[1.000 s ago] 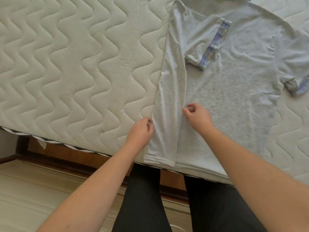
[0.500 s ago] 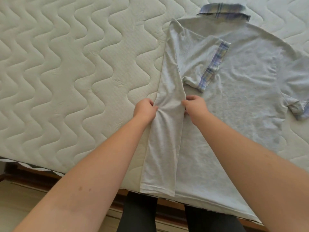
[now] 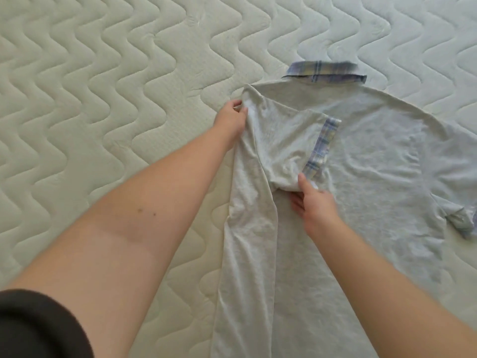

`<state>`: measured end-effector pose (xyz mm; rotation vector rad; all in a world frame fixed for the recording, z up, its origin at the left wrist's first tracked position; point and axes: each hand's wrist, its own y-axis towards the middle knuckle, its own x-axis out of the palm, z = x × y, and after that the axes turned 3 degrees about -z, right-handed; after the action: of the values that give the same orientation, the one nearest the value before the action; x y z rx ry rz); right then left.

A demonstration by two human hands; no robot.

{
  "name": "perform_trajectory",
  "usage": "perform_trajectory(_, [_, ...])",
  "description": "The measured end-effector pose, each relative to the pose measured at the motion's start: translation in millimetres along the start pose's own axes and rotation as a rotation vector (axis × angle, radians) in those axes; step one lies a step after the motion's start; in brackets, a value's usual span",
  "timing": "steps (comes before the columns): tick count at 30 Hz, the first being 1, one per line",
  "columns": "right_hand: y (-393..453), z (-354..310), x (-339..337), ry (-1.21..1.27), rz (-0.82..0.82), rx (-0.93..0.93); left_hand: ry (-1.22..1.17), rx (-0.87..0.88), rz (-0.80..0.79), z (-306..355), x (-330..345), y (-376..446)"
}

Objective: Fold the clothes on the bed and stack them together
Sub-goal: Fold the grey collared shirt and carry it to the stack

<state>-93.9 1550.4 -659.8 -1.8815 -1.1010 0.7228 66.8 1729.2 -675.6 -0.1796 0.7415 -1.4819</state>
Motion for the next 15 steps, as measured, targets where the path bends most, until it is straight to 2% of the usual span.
perform_trajectory(2, [9, -5, -8, -0.168, 0.167, -0.152, 0.026, 0.011, -0.002, 16, 1, 23])
perform_trajectory(5, [25, -25, -12, -0.154, 0.220, -0.240, 0.032, 0.001, -0.023, 29, 1, 48])
perform_trajectory(10, [39, -60, -1, -0.145, 0.092, -0.260, -0.036, -0.081, -0.028, 36, -5, 68])
perform_trajectory(13, [43, -73, -2, -0.241, -0.035, -0.256, 0.045, -0.037, -0.023, 44, -11, 78])
perform_trajectory(15, [46, -78, -5, -0.279, -0.061, -0.333, 0.113, 0.014, -0.031, 46, -13, 83])
